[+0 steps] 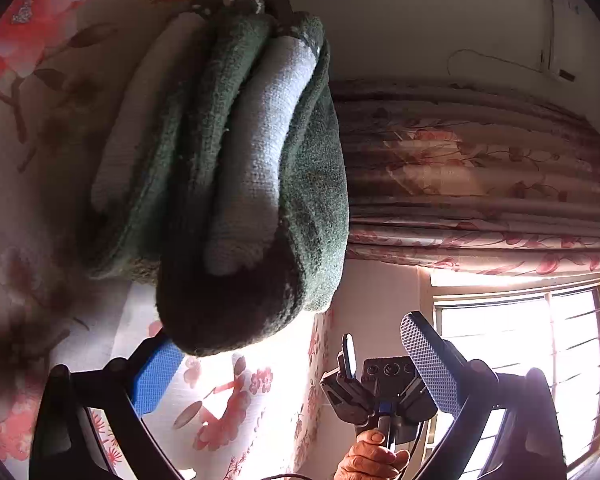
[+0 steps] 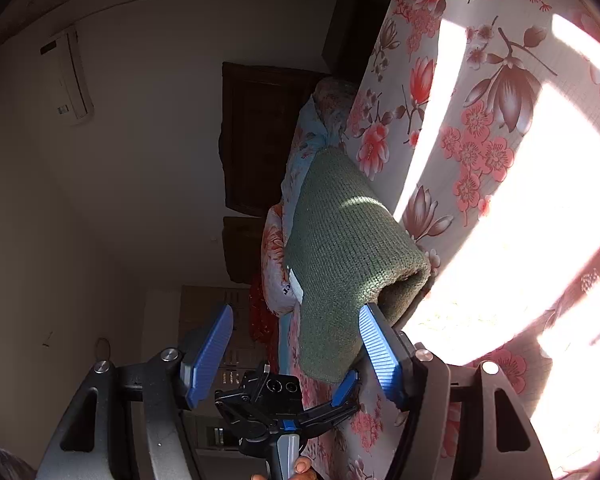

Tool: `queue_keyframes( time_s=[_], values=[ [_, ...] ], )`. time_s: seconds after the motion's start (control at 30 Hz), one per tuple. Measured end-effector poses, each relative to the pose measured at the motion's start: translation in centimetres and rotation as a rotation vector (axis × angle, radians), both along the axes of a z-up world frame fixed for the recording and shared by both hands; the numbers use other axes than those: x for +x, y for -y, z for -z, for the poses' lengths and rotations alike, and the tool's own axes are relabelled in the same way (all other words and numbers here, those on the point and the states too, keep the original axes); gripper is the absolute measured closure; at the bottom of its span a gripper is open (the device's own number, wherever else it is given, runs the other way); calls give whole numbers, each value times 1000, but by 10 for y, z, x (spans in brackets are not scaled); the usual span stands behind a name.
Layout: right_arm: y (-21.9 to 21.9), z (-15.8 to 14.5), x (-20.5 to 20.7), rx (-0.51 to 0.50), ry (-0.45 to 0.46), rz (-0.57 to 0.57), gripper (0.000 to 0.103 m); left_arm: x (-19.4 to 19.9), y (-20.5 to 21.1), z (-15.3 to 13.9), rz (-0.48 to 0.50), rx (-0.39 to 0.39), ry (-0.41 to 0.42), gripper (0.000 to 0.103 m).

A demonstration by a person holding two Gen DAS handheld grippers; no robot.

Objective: Fold small clothes

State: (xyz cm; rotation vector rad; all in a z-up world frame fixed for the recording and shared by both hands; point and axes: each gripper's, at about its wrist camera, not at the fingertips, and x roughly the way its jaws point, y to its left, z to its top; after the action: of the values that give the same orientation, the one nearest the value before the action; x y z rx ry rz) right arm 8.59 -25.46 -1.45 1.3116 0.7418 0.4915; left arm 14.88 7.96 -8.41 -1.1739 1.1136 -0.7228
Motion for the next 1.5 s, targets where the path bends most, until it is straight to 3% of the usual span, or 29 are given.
queue_keyframes(
  time_s=[0.2, 0.37, 0.5, 0.63, 0.73, 0.83, 0.97, 1.17, 1.2, 1.27, 1.3, 1.33, 1.37, 1.43, 1.5],
  values=[
    [8, -2, -8, 1, -7, 47, 28, 4, -3, -7, -48, 45, 98, 0],
    [7, -1, -8, 28, -8, 47, 27, 6, -7, -3, -91, 40, 50, 0],
    [5, -6, -10, 24, 13, 32, 27, 6, -8, -8, -69, 96, 31, 0],
    [3, -13, -10, 10, 44, 26, 27, 9, -12, -18, -70, 46, 72, 0],
    [0, -15, -10, 1, 53, 20, 27, 17, -5, -29, -27, 66, 123, 0],
    [-3, -11, -7, 10, 49, 17, 27, 34, 3, -23, 26, 73, 131, 0],
    [-4, -7, -7, 10, 33, 14, 27, 42, -3, -14, 19, 62, 114, 0],
    [-2, -5, -4, 16, 14, 29, 26, 44, 21, -22, 137, 365, 104, 0],
    [-1, -4, -4, 22, 9, 32, 25, 44, 17, -19, 127, 380, 79, 0],
    [-1, -5, -4, 29, 12, 37, 23, 44, 4, -9, 96, 324, 42, 1],
    [-1, -6, -4, 26, 15, 39, 21, 43, -1, -6, 92, 301, 35, 41],
    [-1, -7, -3, 25, 11, 42, 20, 43, -3, -5, 95, 296, 32, 58],
    [0, -6, -3, 26, 8, 43, 20, 41, -2, -5, 102, 306, 39, 84],
    [-1, -6, 0, 35, 9, 41, 20, 40, 5, -10, 125, 361, 81, 100],
    [-1, -6, 2, 32, 10, 47, 20, 41, 10, -12, 130, 370, 100, 103]
  ],
)
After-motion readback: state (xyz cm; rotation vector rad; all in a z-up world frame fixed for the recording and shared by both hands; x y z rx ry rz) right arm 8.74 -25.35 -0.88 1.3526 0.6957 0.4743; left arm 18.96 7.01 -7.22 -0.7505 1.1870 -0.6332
